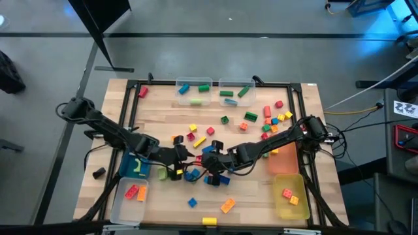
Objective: Sort blocks by size
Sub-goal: Put the orange game piece into the bottom left transparent bin
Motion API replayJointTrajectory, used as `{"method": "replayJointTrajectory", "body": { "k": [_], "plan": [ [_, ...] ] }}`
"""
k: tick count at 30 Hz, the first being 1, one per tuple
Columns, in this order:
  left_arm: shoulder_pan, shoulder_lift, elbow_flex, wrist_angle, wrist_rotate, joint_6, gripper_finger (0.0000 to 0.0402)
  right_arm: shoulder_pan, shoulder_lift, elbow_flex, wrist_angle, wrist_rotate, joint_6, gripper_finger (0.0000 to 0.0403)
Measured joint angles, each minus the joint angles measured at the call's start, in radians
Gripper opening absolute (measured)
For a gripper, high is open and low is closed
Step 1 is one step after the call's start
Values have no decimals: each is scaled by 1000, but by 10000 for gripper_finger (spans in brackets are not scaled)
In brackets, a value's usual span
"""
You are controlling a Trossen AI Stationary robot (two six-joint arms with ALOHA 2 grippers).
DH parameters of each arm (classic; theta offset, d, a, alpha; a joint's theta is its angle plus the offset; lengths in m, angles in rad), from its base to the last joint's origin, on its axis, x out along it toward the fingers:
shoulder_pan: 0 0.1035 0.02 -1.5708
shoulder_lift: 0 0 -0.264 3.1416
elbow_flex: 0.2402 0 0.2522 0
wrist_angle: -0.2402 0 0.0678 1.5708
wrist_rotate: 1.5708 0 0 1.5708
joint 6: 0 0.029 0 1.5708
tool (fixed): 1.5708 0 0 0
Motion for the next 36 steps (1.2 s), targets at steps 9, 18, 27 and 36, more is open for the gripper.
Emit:
{"method": "replayJointTrajectory", "body": {
  "k": [9,18,27,36],
  "plan": [
    [1,4,0,57,69,7,151,0,-2,2,30,9,-2,109],
    [8,4,0,50,85,-1,151,0,-2,1,59,11,0,101],
    [16,4,0,47,88,15,134,0,-2,1,96,11,-26,100],
    [16,3,0,43,111,52,78,0,-2,1,105,10,-26,163]
  ]
}}
